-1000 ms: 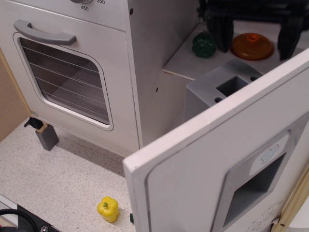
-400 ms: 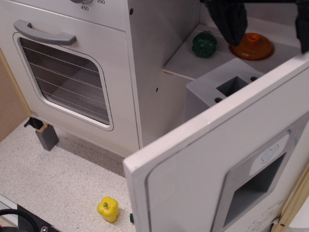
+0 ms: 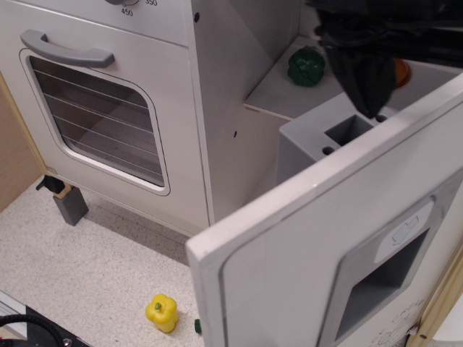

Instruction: Close fridge

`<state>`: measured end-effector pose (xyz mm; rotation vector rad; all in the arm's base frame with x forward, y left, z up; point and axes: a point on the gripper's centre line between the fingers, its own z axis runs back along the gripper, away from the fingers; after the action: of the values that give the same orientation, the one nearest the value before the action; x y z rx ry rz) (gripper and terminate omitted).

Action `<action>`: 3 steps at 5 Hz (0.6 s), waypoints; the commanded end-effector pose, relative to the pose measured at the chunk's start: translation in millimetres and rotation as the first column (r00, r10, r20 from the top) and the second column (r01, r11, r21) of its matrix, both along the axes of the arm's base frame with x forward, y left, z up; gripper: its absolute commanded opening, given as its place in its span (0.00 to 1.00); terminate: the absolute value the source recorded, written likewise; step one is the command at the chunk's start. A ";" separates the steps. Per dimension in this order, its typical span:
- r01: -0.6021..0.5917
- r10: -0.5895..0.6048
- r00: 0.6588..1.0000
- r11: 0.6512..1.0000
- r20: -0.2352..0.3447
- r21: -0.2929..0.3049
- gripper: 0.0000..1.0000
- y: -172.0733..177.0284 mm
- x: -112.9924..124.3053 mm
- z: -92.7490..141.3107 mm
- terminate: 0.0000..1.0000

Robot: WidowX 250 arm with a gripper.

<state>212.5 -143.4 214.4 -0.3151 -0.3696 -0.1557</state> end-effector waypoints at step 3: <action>-0.117 0.100 0.988 0.981 0.117 0.156 1.00 14.1 29.5 3.7 0.00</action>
<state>238.8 -131.3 203.8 -0.1020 -0.4341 -0.1016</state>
